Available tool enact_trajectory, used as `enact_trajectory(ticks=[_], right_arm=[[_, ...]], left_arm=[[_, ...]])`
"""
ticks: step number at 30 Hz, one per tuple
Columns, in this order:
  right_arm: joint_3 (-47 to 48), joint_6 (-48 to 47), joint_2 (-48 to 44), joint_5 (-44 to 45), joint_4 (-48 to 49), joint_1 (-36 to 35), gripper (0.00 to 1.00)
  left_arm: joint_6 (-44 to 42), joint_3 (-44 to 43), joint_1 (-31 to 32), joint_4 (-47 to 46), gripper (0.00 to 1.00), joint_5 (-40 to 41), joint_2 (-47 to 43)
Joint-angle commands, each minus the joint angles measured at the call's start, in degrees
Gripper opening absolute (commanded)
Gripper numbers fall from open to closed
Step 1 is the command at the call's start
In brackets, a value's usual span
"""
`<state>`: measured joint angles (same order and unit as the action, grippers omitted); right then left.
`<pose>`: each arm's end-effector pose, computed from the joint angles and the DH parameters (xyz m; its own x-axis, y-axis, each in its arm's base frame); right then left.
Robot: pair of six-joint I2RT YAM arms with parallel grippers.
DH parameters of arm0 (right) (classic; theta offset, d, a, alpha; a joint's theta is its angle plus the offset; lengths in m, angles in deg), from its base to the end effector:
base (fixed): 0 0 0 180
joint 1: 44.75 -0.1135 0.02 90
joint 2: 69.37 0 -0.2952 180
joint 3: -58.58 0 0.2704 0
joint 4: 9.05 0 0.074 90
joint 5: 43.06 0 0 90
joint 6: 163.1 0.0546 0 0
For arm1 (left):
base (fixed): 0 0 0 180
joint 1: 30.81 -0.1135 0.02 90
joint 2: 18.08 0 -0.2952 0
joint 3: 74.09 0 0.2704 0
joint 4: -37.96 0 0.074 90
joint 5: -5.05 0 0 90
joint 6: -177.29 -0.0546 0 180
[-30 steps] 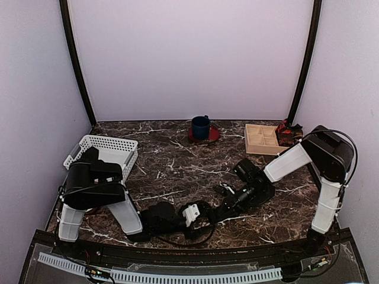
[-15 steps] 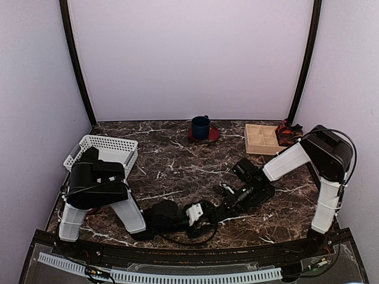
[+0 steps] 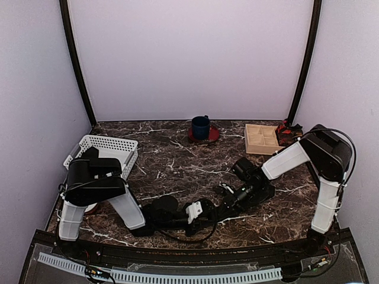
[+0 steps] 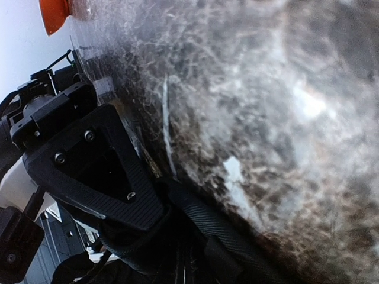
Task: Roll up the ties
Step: Roll the tie at the center of the board.
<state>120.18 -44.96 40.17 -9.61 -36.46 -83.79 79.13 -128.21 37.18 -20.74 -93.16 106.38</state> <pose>0.2247 0.2408 0.0902 -0.9037 -0.3981 0.1577 -0.0963 0.5477 0.8311 0.1440 -0.3769 0.0764 0.0628 0.2194 -0.9736 0.9709 0.2123 0.1105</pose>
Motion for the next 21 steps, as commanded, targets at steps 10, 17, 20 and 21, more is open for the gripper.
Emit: enact_trajectory(ticks=[10,17,20,21], right_arm=[[1.81,0.94,-9.6,13.68,-8.61,2.68,0.36],[4.98,1.78,-11.41,11.52,-9.5,2.45,0.43],[5.32,0.82,-10.95,10.96,-10.34,2.03,0.42],[5.14,0.36,-10.88,10.73,-10.52,1.85,0.42]], left_arm=[[4.32,-3.75,-0.02,32.7,0.26,4.18,-2.34],[5.49,-5.69,0.3,37.98,0.26,4.06,-2.49],[5.78,-6.06,0.3,38.55,0.26,3.91,-2.47],[5.83,-6.14,0.3,38.57,0.26,3.88,-2.47]])
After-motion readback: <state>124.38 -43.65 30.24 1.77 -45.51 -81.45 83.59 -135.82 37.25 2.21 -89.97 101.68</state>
